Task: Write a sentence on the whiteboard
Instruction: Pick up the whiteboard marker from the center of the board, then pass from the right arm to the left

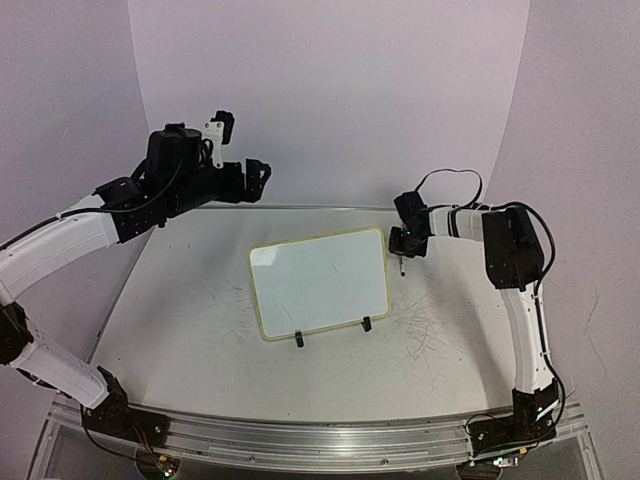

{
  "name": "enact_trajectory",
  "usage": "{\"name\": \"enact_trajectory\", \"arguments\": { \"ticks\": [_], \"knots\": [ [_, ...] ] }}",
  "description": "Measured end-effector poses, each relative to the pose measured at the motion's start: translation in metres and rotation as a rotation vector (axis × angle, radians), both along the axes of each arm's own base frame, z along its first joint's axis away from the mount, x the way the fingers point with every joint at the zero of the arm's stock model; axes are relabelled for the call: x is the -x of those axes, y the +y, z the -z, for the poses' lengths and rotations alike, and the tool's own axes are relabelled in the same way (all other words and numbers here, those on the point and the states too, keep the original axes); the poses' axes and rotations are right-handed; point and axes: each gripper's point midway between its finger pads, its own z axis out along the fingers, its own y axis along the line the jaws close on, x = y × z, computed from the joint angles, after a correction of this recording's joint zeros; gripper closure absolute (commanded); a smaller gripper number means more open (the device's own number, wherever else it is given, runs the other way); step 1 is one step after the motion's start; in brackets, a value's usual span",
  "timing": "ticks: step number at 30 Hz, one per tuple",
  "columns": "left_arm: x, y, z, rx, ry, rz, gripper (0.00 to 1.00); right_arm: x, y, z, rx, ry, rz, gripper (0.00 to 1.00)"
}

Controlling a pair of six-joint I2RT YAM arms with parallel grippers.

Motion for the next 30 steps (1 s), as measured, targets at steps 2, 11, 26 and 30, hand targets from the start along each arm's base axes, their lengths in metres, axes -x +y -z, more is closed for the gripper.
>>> {"name": "enact_trajectory", "arguments": {
  "ticks": [2,11,26,30],
  "knots": [
    [-0.001,0.0,-0.001,0.025,0.007,-0.012,0.02,0.002,-0.007,0.0,0.004,-0.001,-0.01,1.0],
    [-0.013,-0.01,0.008,0.08,0.05,-0.035,0.01,0.028,-0.042,-0.046,0.048,-0.068,-0.042,1.0],
    [-0.048,-0.033,0.014,0.208,0.177,0.153,0.02,0.081,-0.015,-0.25,-0.147,-0.581,-0.299,1.0],
    [-0.055,-0.04,0.017,0.26,0.24,0.254,0.05,0.111,0.017,-0.27,-0.168,-0.634,-0.471,1.0]
  ]
}}
